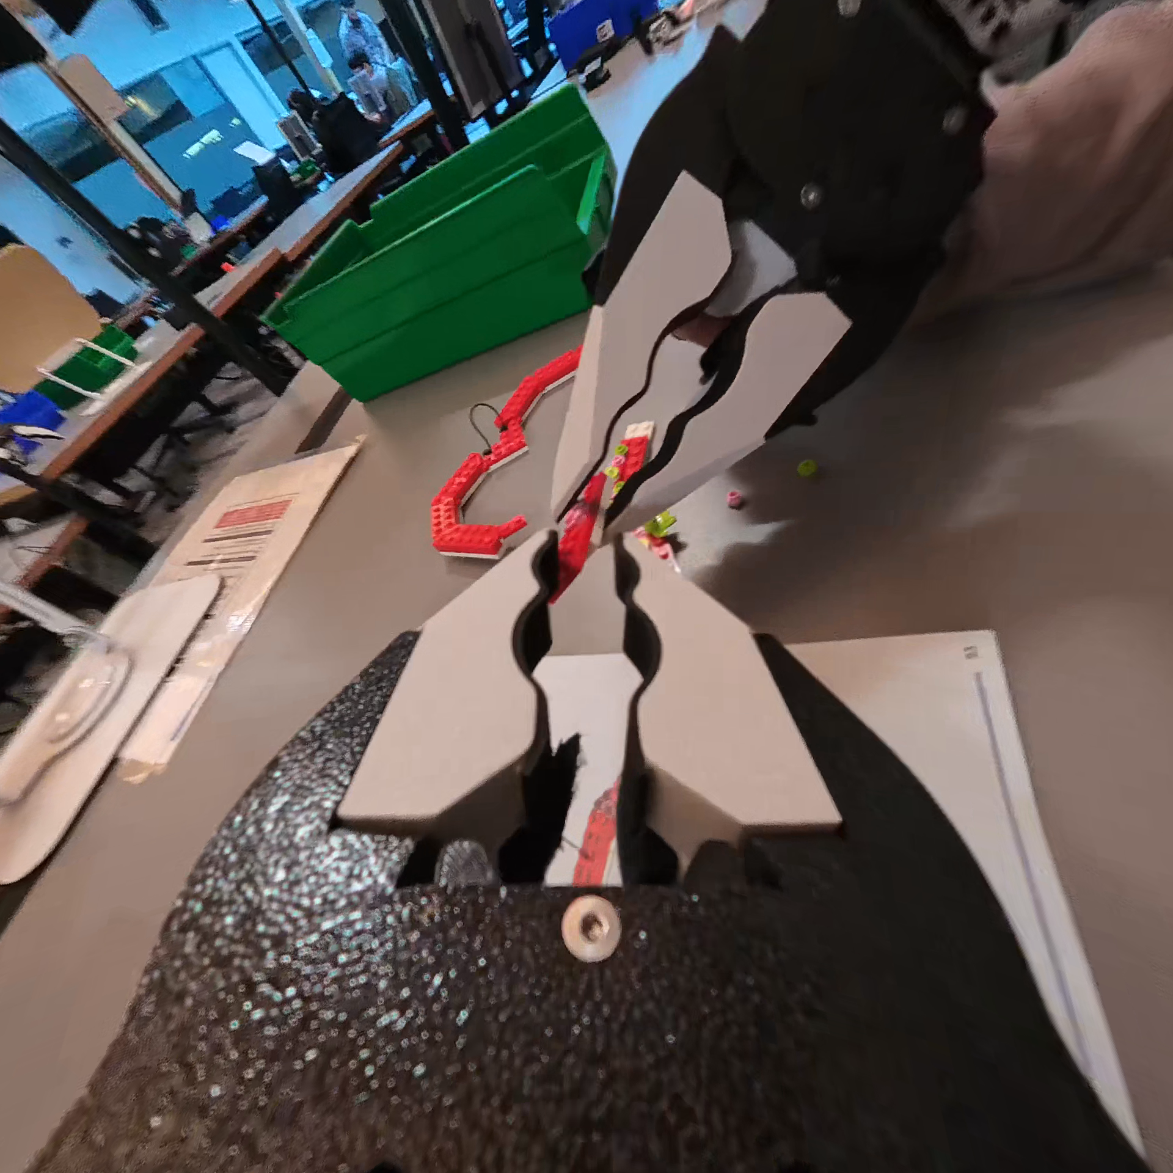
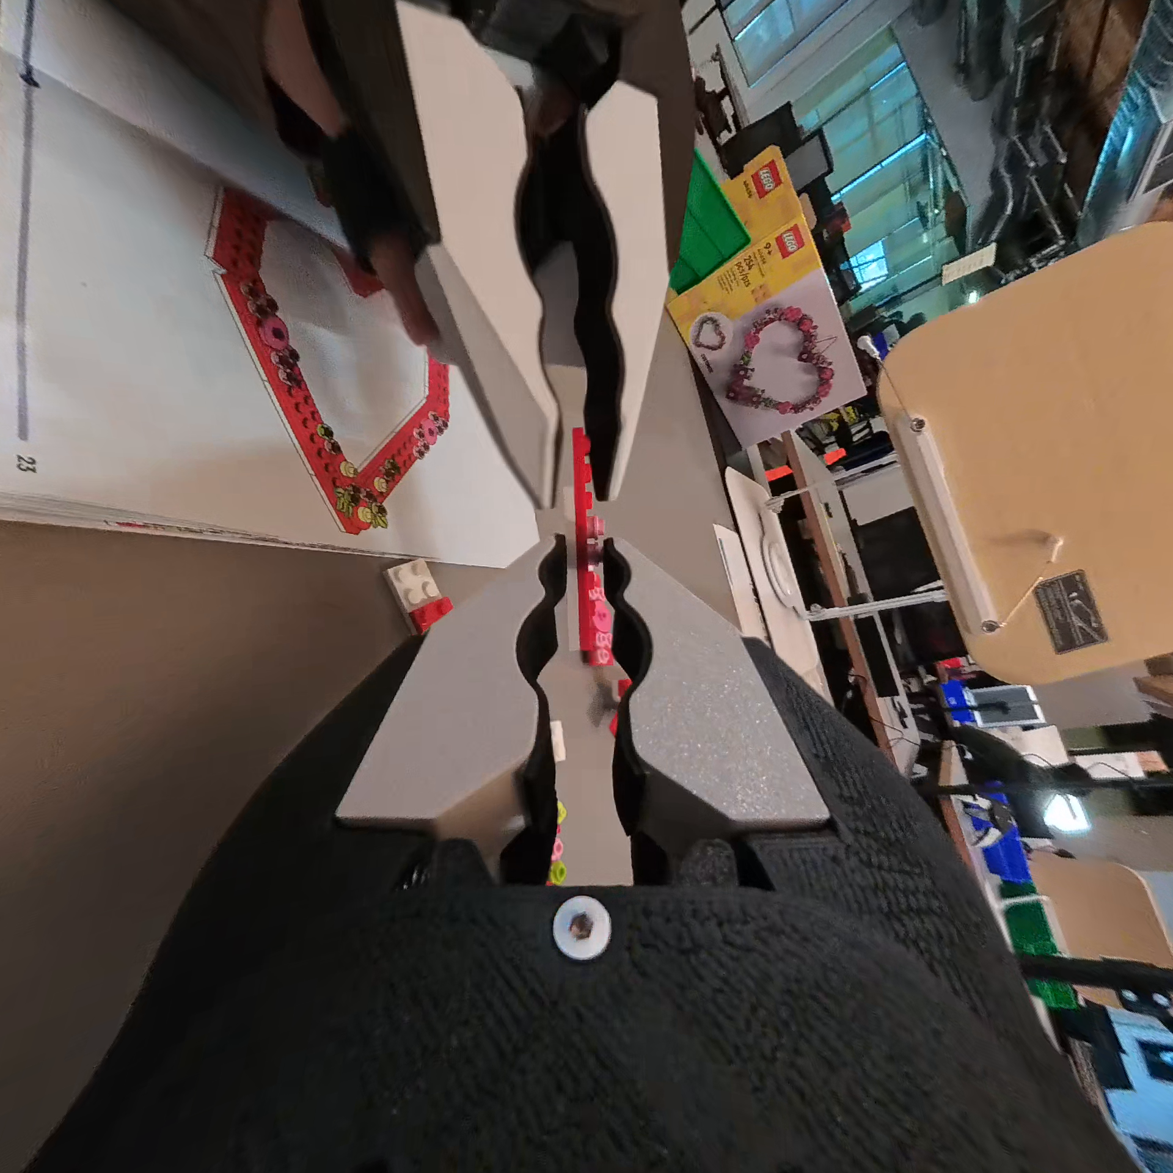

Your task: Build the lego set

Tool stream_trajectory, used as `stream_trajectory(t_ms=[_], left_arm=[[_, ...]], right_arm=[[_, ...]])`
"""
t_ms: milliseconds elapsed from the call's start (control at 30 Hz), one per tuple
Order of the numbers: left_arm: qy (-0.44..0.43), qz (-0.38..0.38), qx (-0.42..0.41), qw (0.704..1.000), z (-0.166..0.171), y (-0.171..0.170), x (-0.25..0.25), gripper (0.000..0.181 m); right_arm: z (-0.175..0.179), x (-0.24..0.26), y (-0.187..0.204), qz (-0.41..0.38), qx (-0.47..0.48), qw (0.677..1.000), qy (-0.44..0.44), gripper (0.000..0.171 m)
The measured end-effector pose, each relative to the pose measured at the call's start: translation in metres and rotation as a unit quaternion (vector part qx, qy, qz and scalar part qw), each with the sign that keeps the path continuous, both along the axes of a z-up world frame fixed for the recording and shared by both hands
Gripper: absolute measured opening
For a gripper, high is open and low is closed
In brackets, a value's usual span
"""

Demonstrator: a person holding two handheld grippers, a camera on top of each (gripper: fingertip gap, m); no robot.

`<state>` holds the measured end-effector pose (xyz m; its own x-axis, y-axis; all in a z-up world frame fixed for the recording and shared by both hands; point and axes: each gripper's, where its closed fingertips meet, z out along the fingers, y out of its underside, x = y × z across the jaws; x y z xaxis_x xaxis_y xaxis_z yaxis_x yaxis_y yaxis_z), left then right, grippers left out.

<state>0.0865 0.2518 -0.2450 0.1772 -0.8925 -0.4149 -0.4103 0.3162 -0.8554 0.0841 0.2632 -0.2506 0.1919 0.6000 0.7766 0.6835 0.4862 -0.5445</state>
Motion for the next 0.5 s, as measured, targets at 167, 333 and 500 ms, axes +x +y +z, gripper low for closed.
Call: stream_trajectory(t_ms=[167, 333, 500], left_arm=[[0.008, 0.001, -0.008, 1.0, -0.004, 0.002, -0.002, 0.009], [-0.086, 0.016, -0.208, 0.974, 0.007, 0.008, 0.0, 0.024], [-0.133, -0.011, -0.333, 0.934, 0.01, 0.008, -0.003, 0.034]], right_arm=[[-0.005, -0.001, 0.0, -0.003, -0.006, 1.0, -0.009, 0.009], [0.003, 0.001, 0.002, -0.007, 0.038, 0.999, -0.015, 0.01], [0.008, -0.001, 0.0, -0.004, 0.106, 0.994, -0.041, 0.01]])
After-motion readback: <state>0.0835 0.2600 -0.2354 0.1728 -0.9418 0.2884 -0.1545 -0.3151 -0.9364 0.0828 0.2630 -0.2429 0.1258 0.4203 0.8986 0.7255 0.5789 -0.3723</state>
